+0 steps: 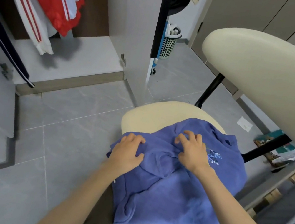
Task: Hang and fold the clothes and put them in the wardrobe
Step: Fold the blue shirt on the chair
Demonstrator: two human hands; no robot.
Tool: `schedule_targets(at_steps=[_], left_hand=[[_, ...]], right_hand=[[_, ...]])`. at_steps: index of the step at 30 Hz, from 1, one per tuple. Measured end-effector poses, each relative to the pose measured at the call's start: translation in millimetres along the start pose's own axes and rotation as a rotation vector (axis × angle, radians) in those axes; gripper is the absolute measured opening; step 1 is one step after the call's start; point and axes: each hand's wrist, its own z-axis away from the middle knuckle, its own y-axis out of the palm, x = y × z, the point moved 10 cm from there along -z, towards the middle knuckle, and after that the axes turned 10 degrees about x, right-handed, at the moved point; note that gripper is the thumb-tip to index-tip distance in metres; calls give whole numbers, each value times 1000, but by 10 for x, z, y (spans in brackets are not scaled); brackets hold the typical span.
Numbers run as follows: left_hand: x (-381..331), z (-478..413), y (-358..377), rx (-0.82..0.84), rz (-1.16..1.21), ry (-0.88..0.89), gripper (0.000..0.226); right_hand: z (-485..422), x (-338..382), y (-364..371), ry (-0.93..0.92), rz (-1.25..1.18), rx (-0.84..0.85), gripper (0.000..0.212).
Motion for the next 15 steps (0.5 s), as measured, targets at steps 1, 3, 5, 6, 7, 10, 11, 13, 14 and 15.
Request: schedule_targets(at_steps=[1,3,5,6,7,10,11,13,14,15], left_hand=[[-10,-27,33,13,-36,-7,46],[-24,-79,136,76,-145,-13,55],[-32,-100,206,90,-217,-6,42],[-37,-97,206,67,-223,-1,30],[-29,-88,195,40,-222,1,18],[36,-61,156,-3,-190,-4,17],[82,-55,136,-15,-129,-4,18],[147,-19,60,-56,79,15,14],[164,10,22,-76,213,37,14],[170,41,6,-72,322,52,16]], right_hand=[[4,62,41,-32,12,32,52],[-3,124,169,-47,66,116,54],[-3,128,255,-36,91,154,40],[4,115,262,-29,62,150,32],[13,100,254,-31,9,133,27],[87,32,67,-50,-202,-11,17],[129,4,-29,-55,-258,-74,15],[227,-49,-177,-54,-324,-165,11],[284,-68,-230,-48,-346,-196,10],[338,-82,-263,-37,-363,-221,9]])
